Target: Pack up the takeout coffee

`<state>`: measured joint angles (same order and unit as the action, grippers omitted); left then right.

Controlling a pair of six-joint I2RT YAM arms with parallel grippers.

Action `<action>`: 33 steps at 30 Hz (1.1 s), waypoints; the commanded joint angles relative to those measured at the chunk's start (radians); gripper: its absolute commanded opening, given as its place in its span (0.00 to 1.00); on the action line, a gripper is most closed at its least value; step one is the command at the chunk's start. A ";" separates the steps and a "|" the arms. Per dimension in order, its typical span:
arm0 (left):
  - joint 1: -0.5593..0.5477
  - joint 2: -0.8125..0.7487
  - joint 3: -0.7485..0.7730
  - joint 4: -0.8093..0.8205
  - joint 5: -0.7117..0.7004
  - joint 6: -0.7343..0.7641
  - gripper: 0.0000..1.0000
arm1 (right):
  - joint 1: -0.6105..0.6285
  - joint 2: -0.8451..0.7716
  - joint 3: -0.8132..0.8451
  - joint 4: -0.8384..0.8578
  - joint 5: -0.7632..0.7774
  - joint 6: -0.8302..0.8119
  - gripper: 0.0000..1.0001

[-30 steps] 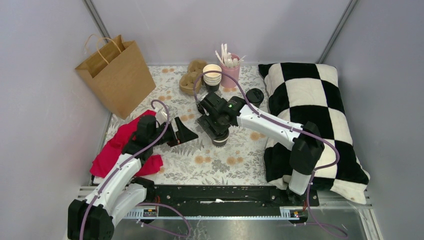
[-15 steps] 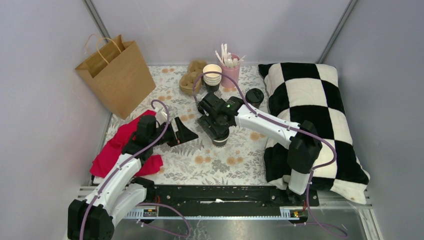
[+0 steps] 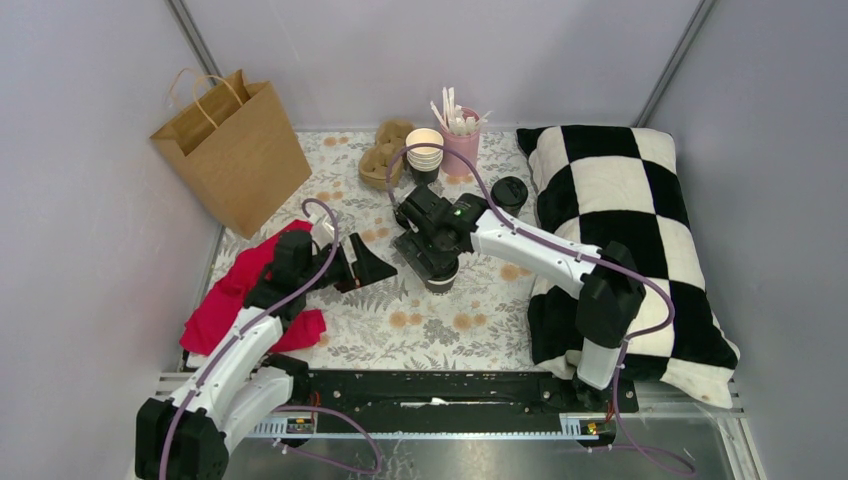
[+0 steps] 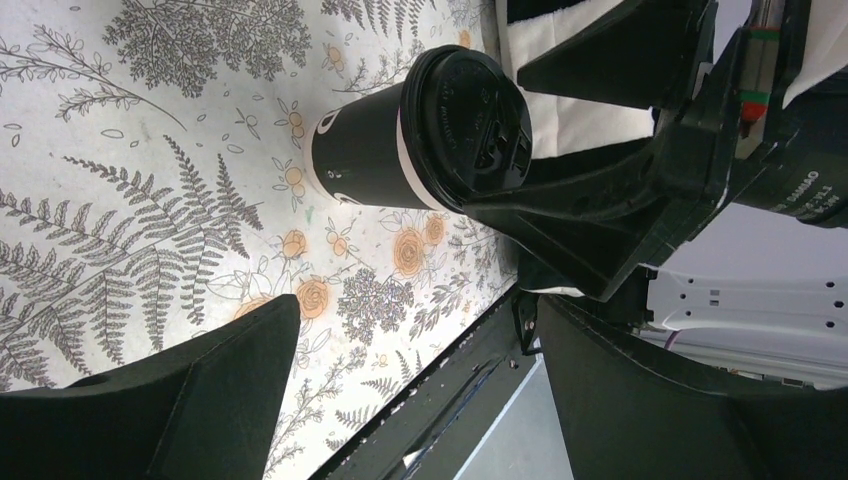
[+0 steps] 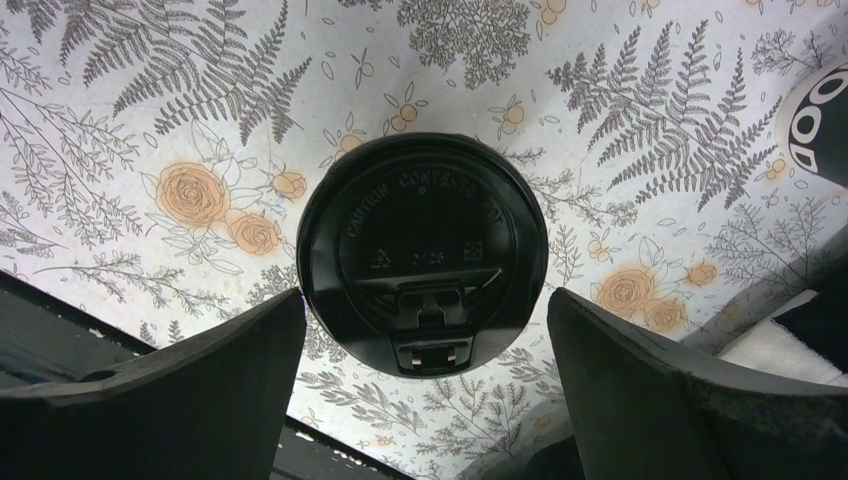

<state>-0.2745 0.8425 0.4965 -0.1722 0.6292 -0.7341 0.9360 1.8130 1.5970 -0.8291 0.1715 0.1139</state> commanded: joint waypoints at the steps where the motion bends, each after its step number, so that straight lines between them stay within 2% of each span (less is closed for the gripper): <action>1: -0.002 0.033 -0.010 0.093 0.012 -0.008 0.93 | -0.002 -0.092 -0.017 -0.011 0.000 0.034 0.98; 6: -0.008 0.133 0.013 0.182 0.031 -0.057 0.93 | -0.033 -0.218 -0.118 0.019 -0.041 0.099 1.00; 10: -0.039 0.244 0.055 0.262 0.012 -0.095 0.91 | -0.171 -0.380 -0.325 0.191 -0.241 0.251 1.00; 14: -0.108 0.370 0.139 0.286 -0.018 -0.089 0.84 | -0.303 -0.503 -0.511 0.400 -0.408 0.472 1.00; 17: -0.144 0.419 0.179 0.290 -0.077 -0.072 0.82 | -0.361 -0.503 -0.564 0.484 -0.506 0.583 1.00; 21: -0.158 0.456 0.208 0.298 -0.115 -0.059 0.81 | -0.384 -0.475 -0.580 0.527 -0.548 0.680 1.00; 23: -0.171 0.478 0.218 0.306 -0.129 -0.055 0.79 | -0.387 -0.460 -0.599 0.576 -0.576 0.718 0.96; 29: -0.207 0.552 0.253 0.331 -0.125 -0.047 0.64 | -0.385 -0.425 -0.629 0.600 -0.599 0.742 0.90; 33: -0.222 0.549 0.257 0.325 -0.142 -0.034 0.60 | -0.386 -0.426 -0.652 0.621 -0.603 0.751 0.86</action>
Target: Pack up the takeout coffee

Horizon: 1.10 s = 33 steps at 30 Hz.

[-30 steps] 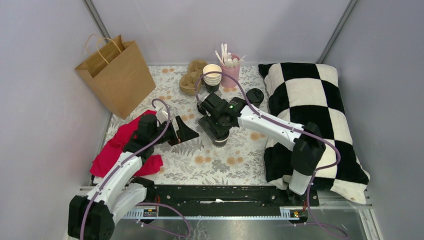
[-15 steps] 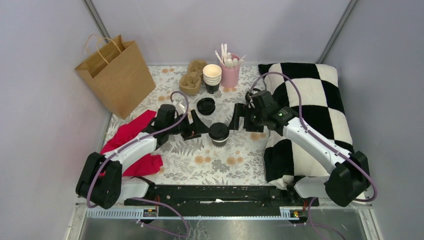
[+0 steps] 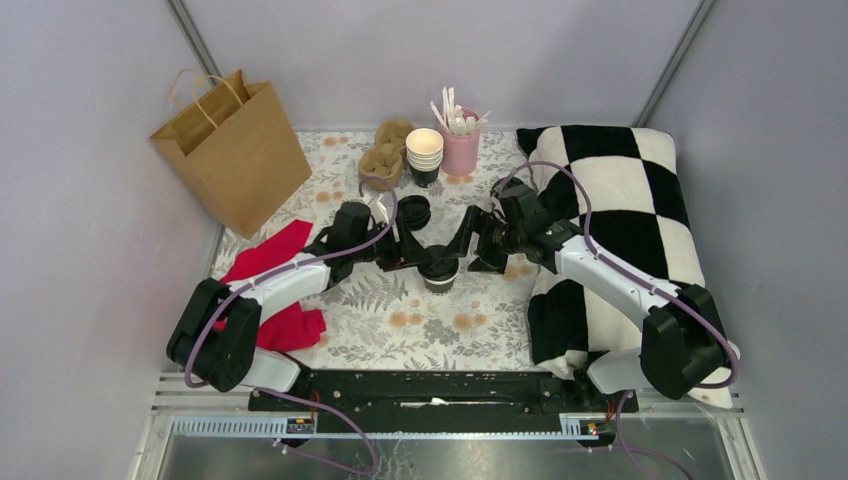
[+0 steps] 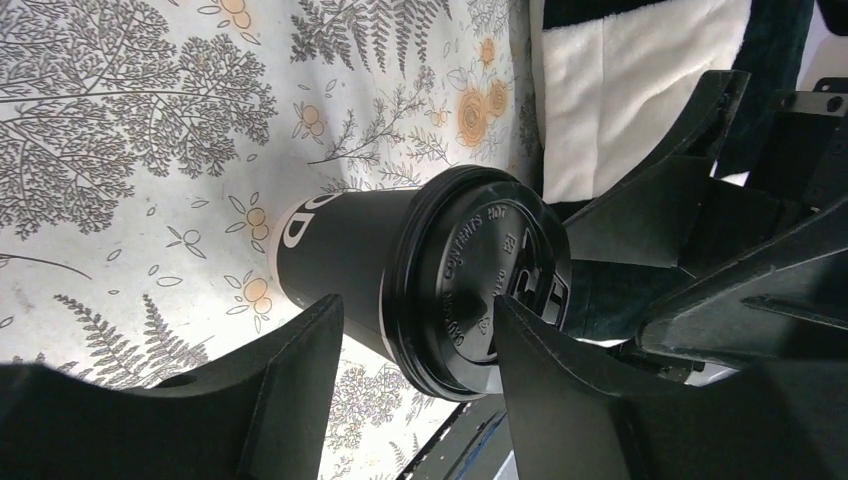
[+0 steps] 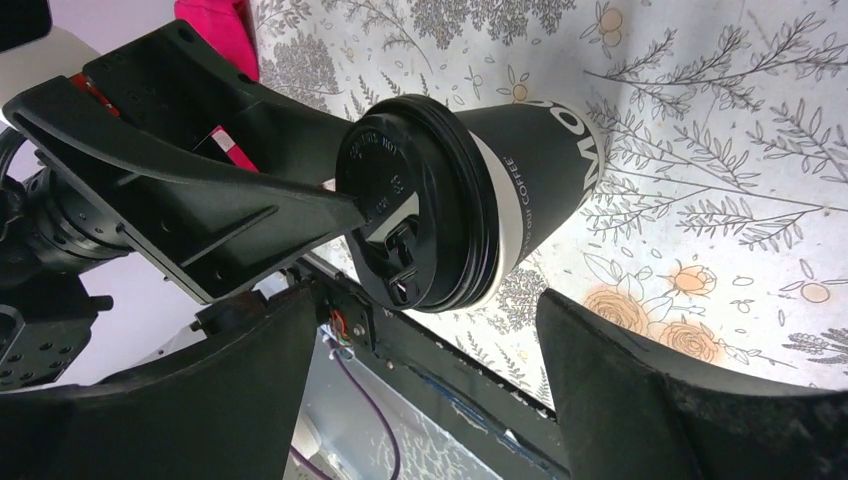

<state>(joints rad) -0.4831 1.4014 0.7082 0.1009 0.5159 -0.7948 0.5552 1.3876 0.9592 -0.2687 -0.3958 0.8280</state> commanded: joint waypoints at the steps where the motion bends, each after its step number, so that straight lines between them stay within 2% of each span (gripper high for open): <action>1: -0.016 -0.009 0.046 0.048 -0.031 0.030 0.59 | -0.005 0.002 -0.020 0.067 -0.041 0.041 0.85; 12: -0.048 -0.021 0.027 0.033 -0.058 0.040 0.55 | -0.001 0.006 -0.096 0.138 -0.083 0.090 0.77; 24: -0.076 -0.050 0.000 0.033 -0.082 0.031 0.53 | 0.014 -0.009 -0.195 0.260 -0.104 0.195 0.60; 29: -0.078 -0.058 -0.010 0.033 -0.083 0.028 0.53 | 0.014 -0.015 -0.227 0.324 -0.104 0.214 0.48; 33: -0.080 -0.063 -0.016 0.032 -0.080 0.026 0.54 | 0.012 -0.029 -0.228 0.316 -0.098 0.211 0.50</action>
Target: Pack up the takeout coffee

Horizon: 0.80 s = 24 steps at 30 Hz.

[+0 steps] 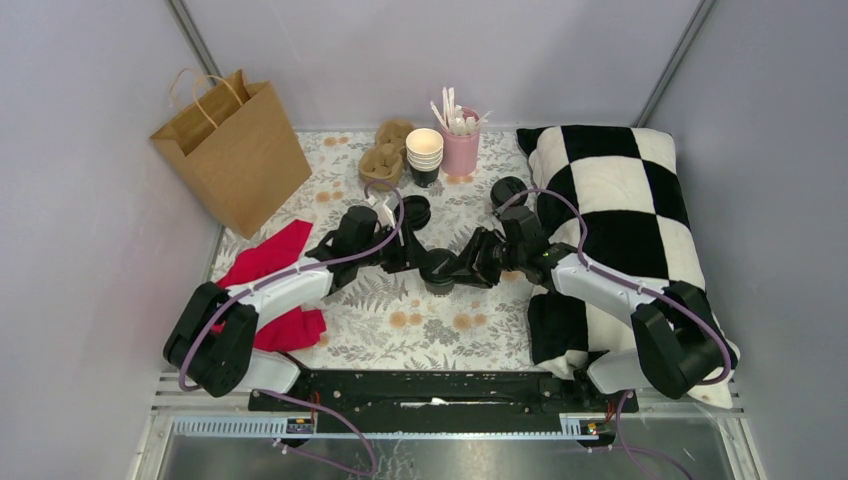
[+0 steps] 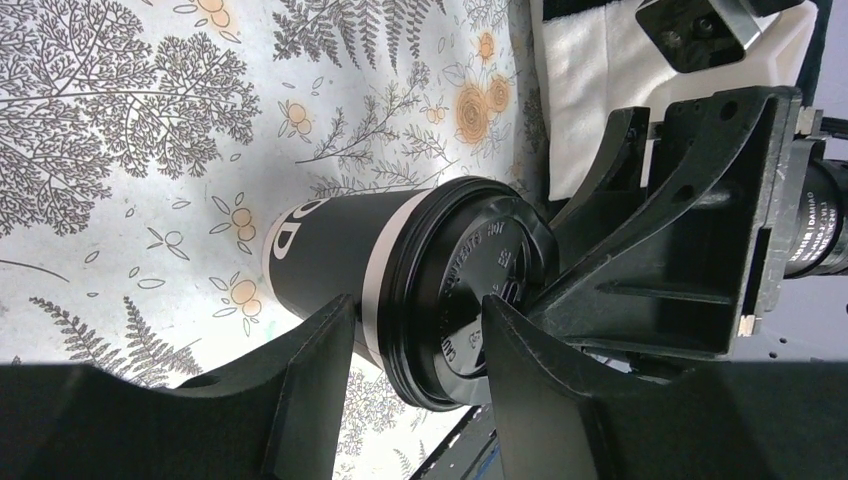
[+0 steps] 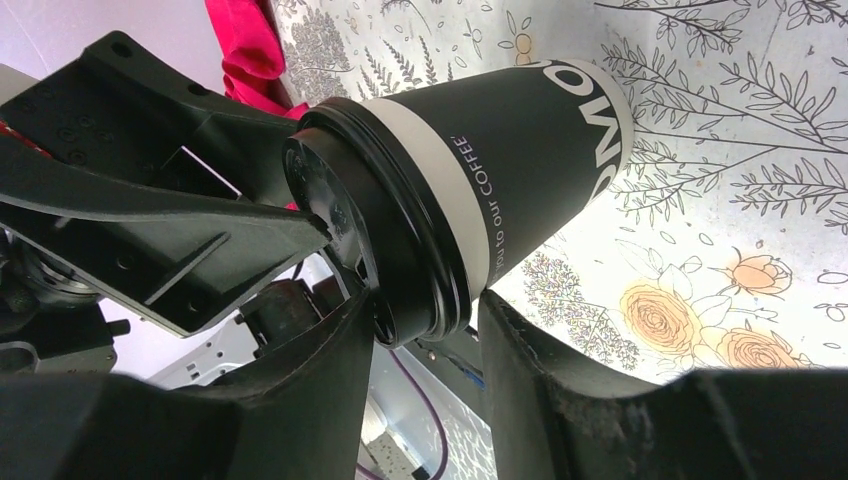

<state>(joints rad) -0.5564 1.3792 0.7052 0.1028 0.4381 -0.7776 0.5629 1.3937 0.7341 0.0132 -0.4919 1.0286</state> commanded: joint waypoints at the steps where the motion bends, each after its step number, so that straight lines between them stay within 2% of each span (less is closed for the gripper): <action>1: -0.007 -0.043 -0.016 0.030 -0.005 0.009 0.54 | 0.005 -0.039 -0.001 0.027 0.009 0.008 0.52; 5: -0.007 -0.035 -0.011 0.028 -0.011 0.016 0.56 | 0.005 -0.029 0.026 0.005 0.027 -0.045 0.64; 8: -0.007 -0.029 -0.008 0.028 -0.017 0.018 0.58 | 0.002 -0.003 0.063 -0.041 0.013 -0.092 0.69; 11: -0.006 -0.036 -0.015 0.025 -0.030 0.020 0.60 | -0.014 0.020 0.058 0.005 -0.039 -0.103 0.69; 15: -0.007 -0.034 -0.013 0.018 -0.045 0.030 0.64 | -0.050 0.046 0.035 0.073 -0.109 -0.142 0.80; 19: 0.000 -0.017 -0.014 0.023 -0.049 0.031 0.63 | -0.103 0.118 0.028 0.124 -0.245 -0.170 0.74; 24: 0.009 0.001 -0.032 0.039 -0.044 0.029 0.63 | -0.138 0.153 0.037 0.143 -0.291 -0.221 0.78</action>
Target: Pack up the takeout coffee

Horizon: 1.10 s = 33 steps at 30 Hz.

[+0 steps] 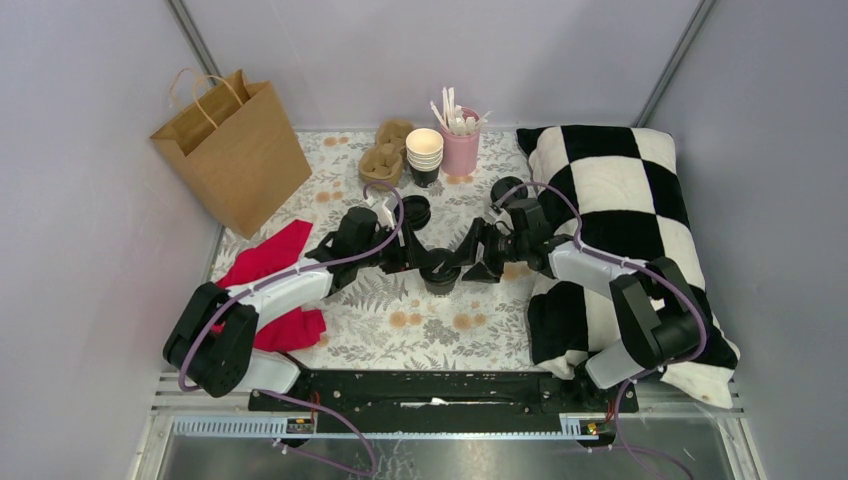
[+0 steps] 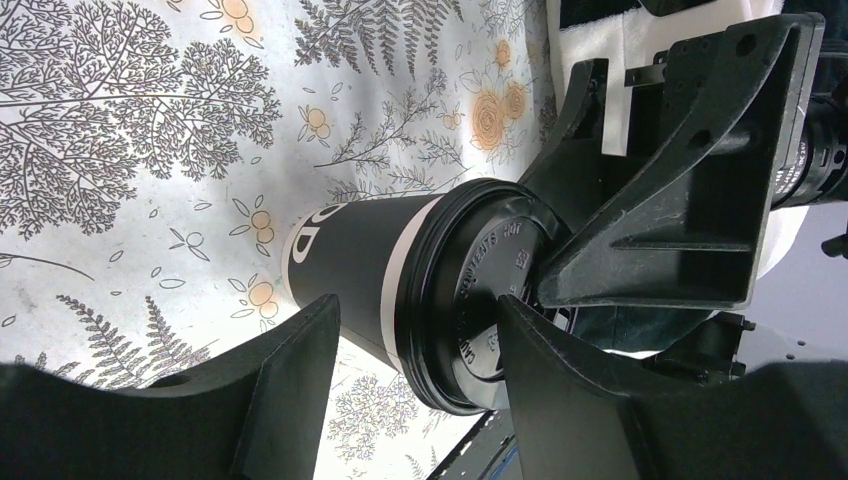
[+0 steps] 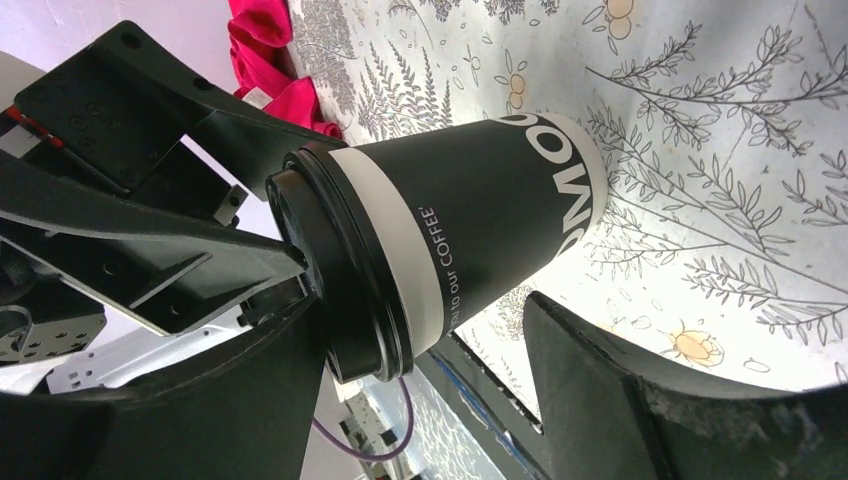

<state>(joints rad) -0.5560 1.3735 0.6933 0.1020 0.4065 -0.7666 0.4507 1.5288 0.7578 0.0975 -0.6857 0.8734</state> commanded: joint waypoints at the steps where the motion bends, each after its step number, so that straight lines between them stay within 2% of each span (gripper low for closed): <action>1: 0.009 0.009 -0.025 0.042 -0.011 0.018 0.62 | -0.035 0.029 0.010 0.067 -0.107 -0.071 0.79; 10: 0.039 0.032 -0.118 0.093 0.005 0.017 0.62 | -0.084 0.190 -0.123 0.297 -0.201 -0.029 0.82; 16: 0.050 0.009 -0.113 0.104 0.038 0.011 0.63 | -0.083 0.118 -0.049 0.274 -0.232 0.004 0.85; 19: 0.053 -0.008 -0.081 0.111 0.076 0.004 0.69 | -0.083 0.125 -0.016 0.252 -0.242 -0.005 0.85; 25: 0.091 -0.038 -0.025 0.159 0.156 -0.034 0.84 | -0.083 0.191 -0.061 0.349 -0.256 0.031 0.74; 30: 0.131 0.007 -0.049 0.268 0.235 -0.087 0.88 | -0.083 0.199 -0.067 0.371 -0.261 0.039 0.74; 33: 0.133 0.058 -0.066 0.322 0.237 -0.107 0.87 | -0.083 0.205 -0.062 0.367 -0.264 0.035 0.74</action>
<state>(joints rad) -0.4294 1.3834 0.6285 0.2897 0.5877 -0.8375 0.3717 1.7069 0.7029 0.4530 -0.9600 0.9180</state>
